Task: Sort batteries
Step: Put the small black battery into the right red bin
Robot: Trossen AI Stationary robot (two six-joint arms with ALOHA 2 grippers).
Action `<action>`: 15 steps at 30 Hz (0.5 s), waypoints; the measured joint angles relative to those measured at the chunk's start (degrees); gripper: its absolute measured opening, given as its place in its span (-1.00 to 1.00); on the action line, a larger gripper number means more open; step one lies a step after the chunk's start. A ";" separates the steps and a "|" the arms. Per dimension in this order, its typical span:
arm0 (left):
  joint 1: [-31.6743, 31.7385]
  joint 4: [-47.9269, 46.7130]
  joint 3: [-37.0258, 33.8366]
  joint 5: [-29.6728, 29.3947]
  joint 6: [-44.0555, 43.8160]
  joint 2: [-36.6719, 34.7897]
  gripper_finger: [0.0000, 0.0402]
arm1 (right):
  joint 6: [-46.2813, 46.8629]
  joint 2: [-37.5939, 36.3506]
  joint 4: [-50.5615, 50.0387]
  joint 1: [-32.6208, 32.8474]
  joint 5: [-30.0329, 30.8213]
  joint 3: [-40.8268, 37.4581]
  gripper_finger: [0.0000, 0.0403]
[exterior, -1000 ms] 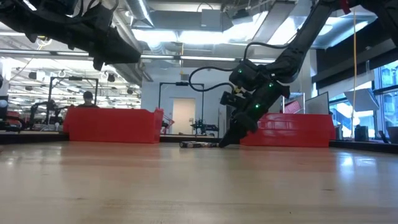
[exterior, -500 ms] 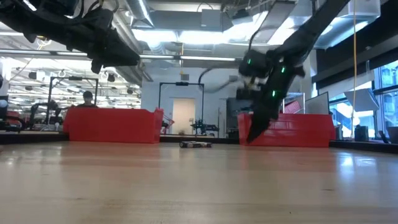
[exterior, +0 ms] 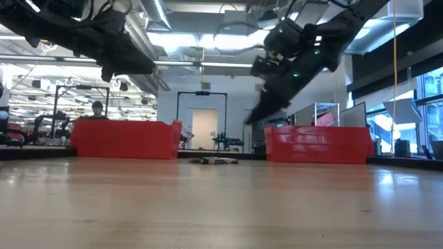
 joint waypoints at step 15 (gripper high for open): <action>-1.79 -2.07 0.10 0.00 -2.99 1.07 -0.48 | 9.50 23.21 11.60 8.15 7.94 22.21 0.18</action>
